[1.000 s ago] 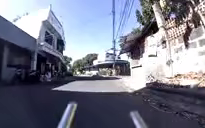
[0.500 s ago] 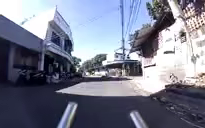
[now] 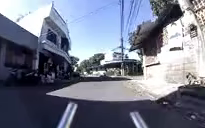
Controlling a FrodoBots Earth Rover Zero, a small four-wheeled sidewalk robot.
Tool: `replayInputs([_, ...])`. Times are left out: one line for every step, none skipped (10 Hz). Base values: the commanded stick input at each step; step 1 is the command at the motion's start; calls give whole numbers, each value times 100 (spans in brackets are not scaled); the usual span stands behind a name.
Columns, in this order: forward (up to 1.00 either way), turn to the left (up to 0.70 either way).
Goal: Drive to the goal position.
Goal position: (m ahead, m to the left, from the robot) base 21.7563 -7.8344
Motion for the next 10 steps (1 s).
replayInputs([100, 6])
replayInputs([100, 0])
replayInputs([100, 0])
replayInputs([100, 0])
replayInputs([100, 0])
replayInputs([100, 0])
replayInputs([100, 0])
replayInputs([100, 0])
replayInputs([100, 0])
replayInputs([100, 6])
